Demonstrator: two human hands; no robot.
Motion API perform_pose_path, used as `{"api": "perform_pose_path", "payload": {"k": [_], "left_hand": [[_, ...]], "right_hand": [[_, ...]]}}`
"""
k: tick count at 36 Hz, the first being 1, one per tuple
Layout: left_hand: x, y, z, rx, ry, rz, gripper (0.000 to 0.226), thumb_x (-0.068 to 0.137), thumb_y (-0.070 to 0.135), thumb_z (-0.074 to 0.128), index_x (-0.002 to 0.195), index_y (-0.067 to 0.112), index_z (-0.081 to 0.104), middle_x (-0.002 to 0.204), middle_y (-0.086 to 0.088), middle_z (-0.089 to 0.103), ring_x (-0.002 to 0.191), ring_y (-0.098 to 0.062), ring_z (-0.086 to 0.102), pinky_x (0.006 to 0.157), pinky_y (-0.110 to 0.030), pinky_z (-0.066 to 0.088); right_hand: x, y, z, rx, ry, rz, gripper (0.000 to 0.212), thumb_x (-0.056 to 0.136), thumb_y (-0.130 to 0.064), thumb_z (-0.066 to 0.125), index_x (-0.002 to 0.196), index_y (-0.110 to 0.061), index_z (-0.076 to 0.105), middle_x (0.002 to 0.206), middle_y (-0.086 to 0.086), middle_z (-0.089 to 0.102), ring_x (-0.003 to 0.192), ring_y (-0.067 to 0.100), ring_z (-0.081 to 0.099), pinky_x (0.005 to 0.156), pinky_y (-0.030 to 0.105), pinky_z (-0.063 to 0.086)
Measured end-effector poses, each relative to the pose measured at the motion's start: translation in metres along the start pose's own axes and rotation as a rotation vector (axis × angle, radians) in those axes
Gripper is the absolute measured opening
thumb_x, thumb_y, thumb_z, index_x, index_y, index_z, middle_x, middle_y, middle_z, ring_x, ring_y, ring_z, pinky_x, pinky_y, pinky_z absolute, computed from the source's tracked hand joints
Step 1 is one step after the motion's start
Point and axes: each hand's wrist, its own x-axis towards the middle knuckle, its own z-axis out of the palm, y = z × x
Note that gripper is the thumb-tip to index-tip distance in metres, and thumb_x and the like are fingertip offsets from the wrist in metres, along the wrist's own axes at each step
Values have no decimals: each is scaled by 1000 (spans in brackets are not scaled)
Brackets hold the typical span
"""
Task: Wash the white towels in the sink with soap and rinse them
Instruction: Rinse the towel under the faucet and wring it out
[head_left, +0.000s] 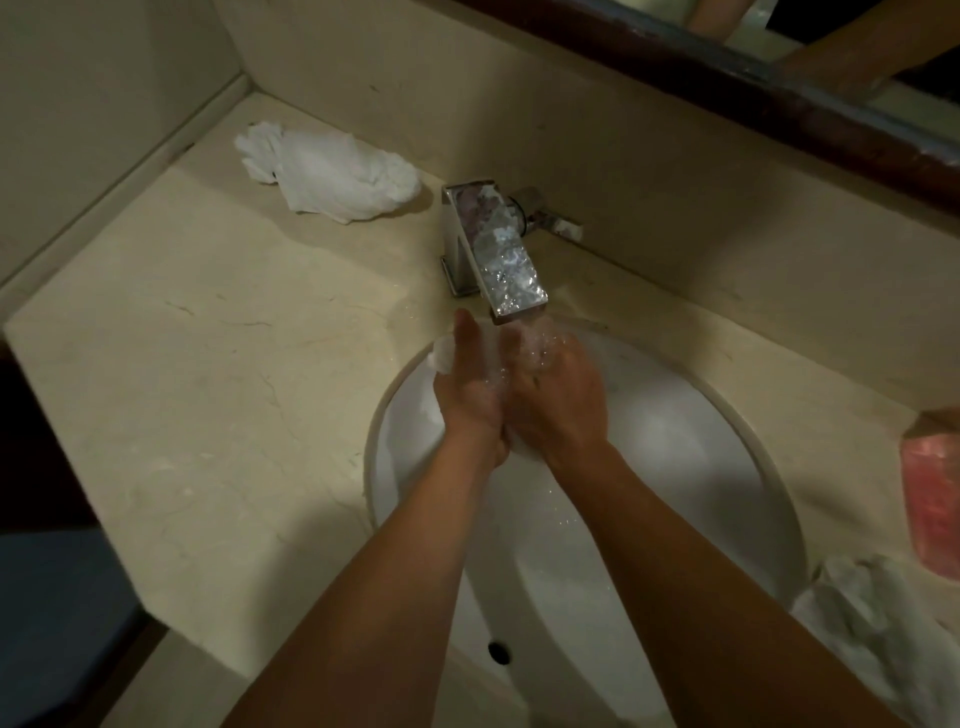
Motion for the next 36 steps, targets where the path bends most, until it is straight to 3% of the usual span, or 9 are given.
{"api": "perform_pose_path", "payload": {"k": [6, 11, 14, 16, 18, 24, 29, 33, 36], "left_hand": [[-3, 3, 0, -5, -30, -62, 76, 73, 74, 75, 119, 13, 74, 114, -14, 79, 103, -30, 77, 94, -49, 62], [2, -3, 3, 129, 95, -117, 118, 43, 106, 63, 120, 18, 78, 105, -5, 81, 96, -28, 79, 92, -49, 62], [12, -9, -8, 55, 68, -161, 134, 28, 108, 68, 127, 17, 75, 115, -9, 80, 106, -34, 77, 101, -52, 58], [5, -1, -15, 24, -30, -204, 129, 38, 103, 73, 135, 18, 70, 131, -11, 74, 119, -36, 72, 110, -56, 52], [-10, 11, -20, -34, -161, -177, 106, 63, 93, 70, 133, 13, 71, 134, -18, 71, 124, -38, 69, 115, -57, 47], [-5, 13, -24, -164, -166, -124, 80, 93, 78, 49, 127, 9, 73, 125, -19, 75, 122, -37, 70, 112, -53, 50], [1, 22, -23, -48, -136, -46, 67, 95, 68, 56, 121, 10, 75, 114, -12, 79, 114, -31, 73, 111, -48, 52], [0, 23, -18, 9, -107, -72, 119, 45, 95, 75, 131, 12, 74, 111, -7, 78, 98, -24, 74, 85, -38, 59], [2, 23, -11, -28, -182, -97, 126, 38, 94, 82, 136, 15, 69, 123, -16, 77, 110, -36, 76, 99, -53, 59]], "right_hand": [[7, 10, 3, -37, 44, -12, 63, 96, -51, 23, 110, -15, 72, 106, 17, 74, 99, 39, 67, 73, 34, 36], [1, 15, 5, 71, 34, 4, 74, 97, -66, 21, 105, -15, 74, 101, 10, 75, 96, 33, 68, 81, 41, 50], [-6, 20, -4, 224, 25, 59, 49, 106, -59, 40, 106, -19, 69, 102, 2, 71, 93, 23, 64, 76, 30, 39], [-9, 27, -13, 385, 83, 174, 31, 110, -52, 46, 107, -27, 63, 102, -3, 68, 93, 17, 62, 79, 28, 40], [-8, 37, -18, 532, 92, 343, 50, 103, -66, 45, 111, -23, 68, 107, -1, 73, 99, 20, 68, 85, 36, 52], [-23, 33, -16, 1196, -424, 869, 77, 92, -86, 40, 131, -28, 72, 124, 6, 78, 113, 32, 75, 92, 56, 58], [-13, 34, -13, 1311, -289, 782, 52, 100, -57, 60, 126, -14, 76, 125, 11, 77, 117, 31, 73, 99, 48, 59], [0, 32, -13, 1078, -79, 603, 56, 84, -63, 74, 112, -15, 80, 112, 14, 80, 110, 35, 75, 106, 60, 55], [0, 28, -13, 996, 7, 462, 43, 77, -56, 82, 95, -17, 81, 105, 13, 80, 106, 36, 75, 101, 56, 58]]}}
